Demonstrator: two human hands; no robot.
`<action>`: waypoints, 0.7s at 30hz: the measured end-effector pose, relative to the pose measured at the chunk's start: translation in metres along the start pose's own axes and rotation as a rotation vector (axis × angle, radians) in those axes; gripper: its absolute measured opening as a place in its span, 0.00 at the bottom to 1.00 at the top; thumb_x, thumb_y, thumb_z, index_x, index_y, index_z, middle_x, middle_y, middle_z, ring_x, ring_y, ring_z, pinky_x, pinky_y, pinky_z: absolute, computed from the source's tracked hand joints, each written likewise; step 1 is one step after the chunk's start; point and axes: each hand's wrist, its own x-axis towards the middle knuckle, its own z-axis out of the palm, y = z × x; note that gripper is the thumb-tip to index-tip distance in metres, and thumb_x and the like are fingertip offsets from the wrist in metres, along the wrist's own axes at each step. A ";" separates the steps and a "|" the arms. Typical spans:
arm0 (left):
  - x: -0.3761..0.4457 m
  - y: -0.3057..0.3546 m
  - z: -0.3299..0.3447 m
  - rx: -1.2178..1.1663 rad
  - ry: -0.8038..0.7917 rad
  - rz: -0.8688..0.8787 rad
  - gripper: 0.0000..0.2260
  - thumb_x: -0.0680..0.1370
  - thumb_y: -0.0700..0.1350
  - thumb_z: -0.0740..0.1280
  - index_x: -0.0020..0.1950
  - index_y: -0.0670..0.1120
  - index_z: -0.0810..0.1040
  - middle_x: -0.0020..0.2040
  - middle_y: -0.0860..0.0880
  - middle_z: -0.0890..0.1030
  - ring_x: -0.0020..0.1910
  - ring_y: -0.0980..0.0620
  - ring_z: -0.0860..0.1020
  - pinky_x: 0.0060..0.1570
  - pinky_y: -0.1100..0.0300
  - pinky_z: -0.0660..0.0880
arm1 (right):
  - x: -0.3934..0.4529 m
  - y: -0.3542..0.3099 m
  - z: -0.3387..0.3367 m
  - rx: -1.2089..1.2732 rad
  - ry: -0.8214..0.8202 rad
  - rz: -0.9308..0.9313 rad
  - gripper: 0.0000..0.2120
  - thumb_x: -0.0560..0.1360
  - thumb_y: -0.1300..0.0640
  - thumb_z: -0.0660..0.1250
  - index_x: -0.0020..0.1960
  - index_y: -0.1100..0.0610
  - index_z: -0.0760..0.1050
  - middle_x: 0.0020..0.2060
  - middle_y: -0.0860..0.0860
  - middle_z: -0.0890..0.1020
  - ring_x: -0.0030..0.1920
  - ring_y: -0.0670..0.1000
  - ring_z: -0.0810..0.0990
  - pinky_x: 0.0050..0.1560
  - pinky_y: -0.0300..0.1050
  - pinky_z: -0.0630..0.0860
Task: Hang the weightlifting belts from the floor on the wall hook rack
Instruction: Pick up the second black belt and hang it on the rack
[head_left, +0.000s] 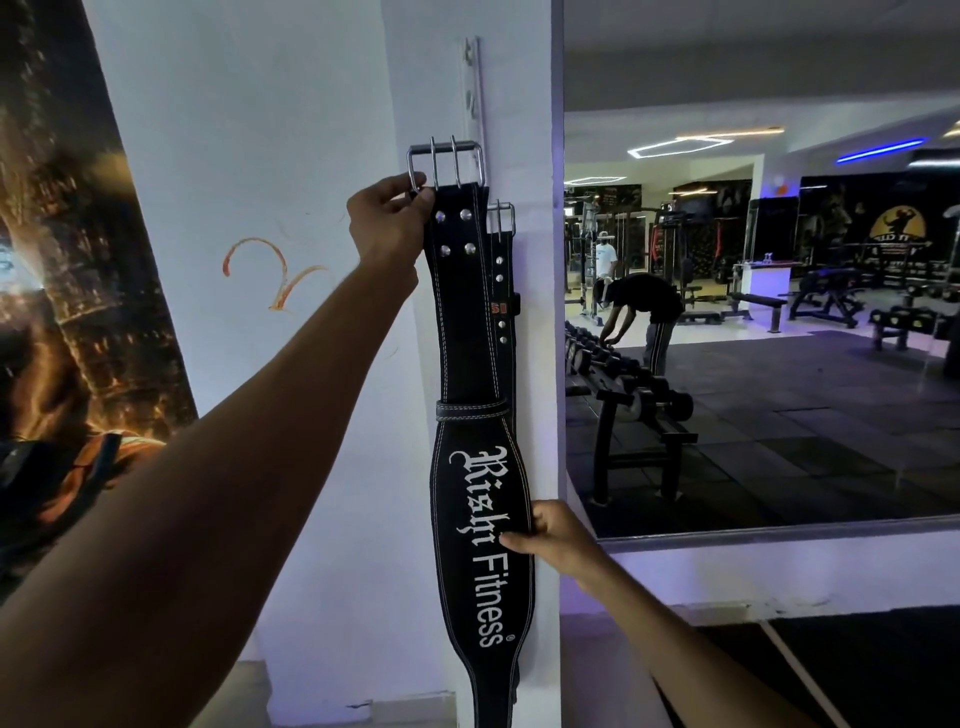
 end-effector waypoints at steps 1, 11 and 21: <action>0.001 0.000 0.000 -0.013 -0.003 0.006 0.09 0.75 0.38 0.72 0.54 0.41 0.84 0.44 0.40 0.85 0.38 0.46 0.82 0.53 0.40 0.84 | 0.001 -0.011 -0.006 -0.029 -0.031 0.014 0.25 0.64 0.45 0.81 0.54 0.60 0.81 0.49 0.55 0.87 0.53 0.57 0.86 0.61 0.60 0.79; -0.023 -0.008 0.005 -0.074 -0.096 0.008 0.11 0.77 0.35 0.71 0.58 0.44 0.79 0.42 0.41 0.83 0.39 0.45 0.82 0.50 0.44 0.82 | 0.032 -0.284 -0.055 0.183 0.421 -0.611 0.25 0.78 0.52 0.69 0.72 0.48 0.65 0.42 0.56 0.84 0.40 0.47 0.83 0.45 0.33 0.78; -0.049 -0.031 -0.016 -0.092 -0.205 0.001 0.24 0.78 0.38 0.72 0.73 0.41 0.72 0.40 0.49 0.85 0.41 0.55 0.84 0.49 0.57 0.83 | 0.059 -0.302 -0.052 0.284 0.585 -0.588 0.05 0.75 0.60 0.73 0.51 0.59 0.83 0.43 0.56 0.86 0.43 0.49 0.84 0.45 0.38 0.80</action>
